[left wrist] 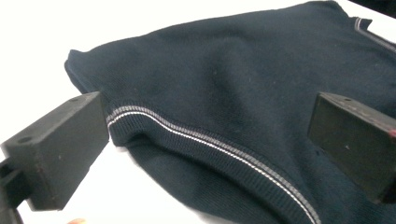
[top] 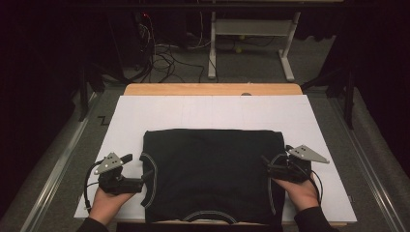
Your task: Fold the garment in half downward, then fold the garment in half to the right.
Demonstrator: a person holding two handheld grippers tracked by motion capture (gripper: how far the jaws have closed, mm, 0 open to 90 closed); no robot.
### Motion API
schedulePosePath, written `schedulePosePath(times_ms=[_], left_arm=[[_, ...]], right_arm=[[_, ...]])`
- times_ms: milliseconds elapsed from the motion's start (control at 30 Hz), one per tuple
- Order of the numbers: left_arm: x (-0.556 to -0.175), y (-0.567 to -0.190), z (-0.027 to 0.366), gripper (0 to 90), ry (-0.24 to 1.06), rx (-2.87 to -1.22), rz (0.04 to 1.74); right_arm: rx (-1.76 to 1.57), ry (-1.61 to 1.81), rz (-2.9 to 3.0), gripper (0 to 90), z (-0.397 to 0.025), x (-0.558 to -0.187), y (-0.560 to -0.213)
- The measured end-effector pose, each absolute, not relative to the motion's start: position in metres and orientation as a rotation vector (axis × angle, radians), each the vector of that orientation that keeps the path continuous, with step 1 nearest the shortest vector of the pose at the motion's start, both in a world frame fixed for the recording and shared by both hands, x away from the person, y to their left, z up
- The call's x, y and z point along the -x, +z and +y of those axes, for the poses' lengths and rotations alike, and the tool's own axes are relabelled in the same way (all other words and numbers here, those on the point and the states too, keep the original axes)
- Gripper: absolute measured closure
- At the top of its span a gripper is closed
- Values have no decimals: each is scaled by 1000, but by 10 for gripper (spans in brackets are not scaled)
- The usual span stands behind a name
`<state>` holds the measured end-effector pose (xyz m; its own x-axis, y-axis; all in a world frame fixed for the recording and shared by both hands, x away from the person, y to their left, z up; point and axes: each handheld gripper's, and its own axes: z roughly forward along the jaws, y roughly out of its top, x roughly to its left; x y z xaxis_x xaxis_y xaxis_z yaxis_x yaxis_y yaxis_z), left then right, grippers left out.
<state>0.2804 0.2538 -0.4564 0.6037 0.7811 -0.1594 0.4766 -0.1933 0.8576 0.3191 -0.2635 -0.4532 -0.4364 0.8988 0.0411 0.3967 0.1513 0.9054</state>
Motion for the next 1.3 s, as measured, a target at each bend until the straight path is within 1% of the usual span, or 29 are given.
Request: schedulePosePath(times_ms=[200,333,400,633,867,1067,1167,1300], left_arm=[[-286,-451,254,0,403,-1834,1012],[-299,-442,256,0,377,-1806,1018],[-304,-435,253,0,401,-1814,1003],[-324,-419,245,0,411,-1815,974],[-350,-417,243,0,406,-1807,990],[-369,-420,239,0,377,-1797,1007],[-378,-420,239,0,387,-1818,999],[-387,-418,243,0,378,-1802,1001]], right_arm=[[-1166,1237,1931,0,-253,-296,-454],[-1129,1265,1953,0,-240,-289,-452],[-1116,1279,1958,0,-234,-286,-450],[-1060,1348,1964,1,-210,-277,-441],[-1014,1394,1973,1,-187,-270,-436],[-983,1408,2006,1,-168,-267,-434],[-950,1394,2040,1,-155,-269,-435],[-932,1381,2074,1,-141,-272,-436]])
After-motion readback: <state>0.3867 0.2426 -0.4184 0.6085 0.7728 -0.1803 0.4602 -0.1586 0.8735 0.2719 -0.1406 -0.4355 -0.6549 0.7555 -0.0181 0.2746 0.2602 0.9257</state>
